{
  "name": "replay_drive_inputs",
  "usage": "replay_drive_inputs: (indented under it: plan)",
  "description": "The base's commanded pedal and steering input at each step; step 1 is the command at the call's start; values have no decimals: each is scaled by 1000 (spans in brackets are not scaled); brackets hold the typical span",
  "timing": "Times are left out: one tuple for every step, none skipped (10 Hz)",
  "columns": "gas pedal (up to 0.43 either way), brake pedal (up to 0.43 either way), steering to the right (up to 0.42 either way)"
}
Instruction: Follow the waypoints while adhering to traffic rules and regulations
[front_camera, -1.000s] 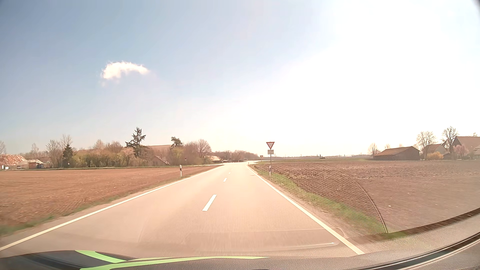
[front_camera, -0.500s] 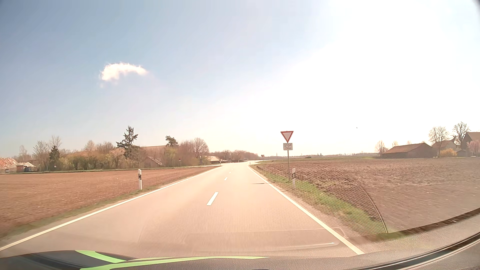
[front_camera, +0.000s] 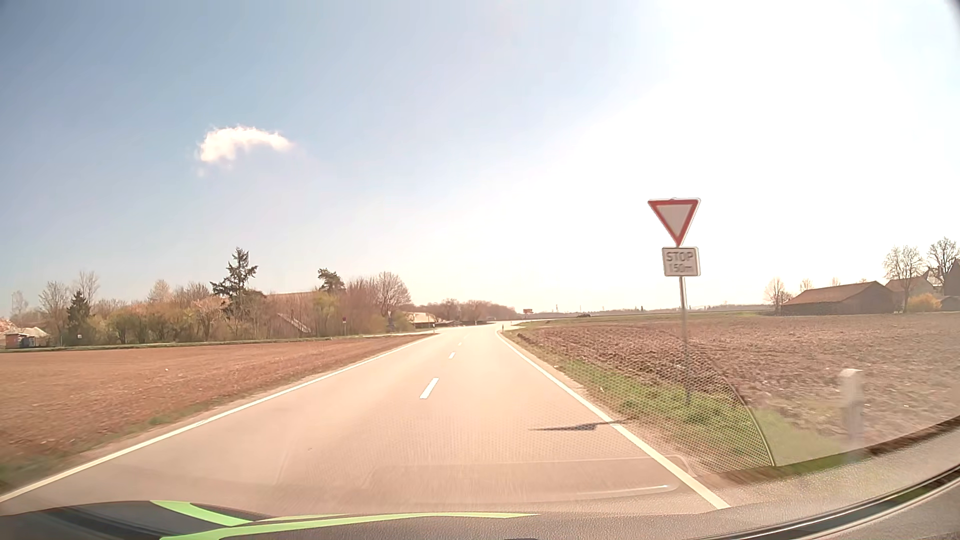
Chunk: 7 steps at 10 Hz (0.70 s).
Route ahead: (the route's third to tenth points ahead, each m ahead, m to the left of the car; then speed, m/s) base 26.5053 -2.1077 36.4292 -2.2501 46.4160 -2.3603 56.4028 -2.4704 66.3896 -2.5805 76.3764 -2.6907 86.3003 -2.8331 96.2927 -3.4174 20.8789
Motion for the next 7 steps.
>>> replay_drive_inputs:
  plan:
    - [0, 0, -1]
    - [0, 0, 0]
    - [0, 0, 0]
    - [0, 0, -1]
    - [0, 0, -1]
    - [0, 0, 0]
    - [0, 0, 0]
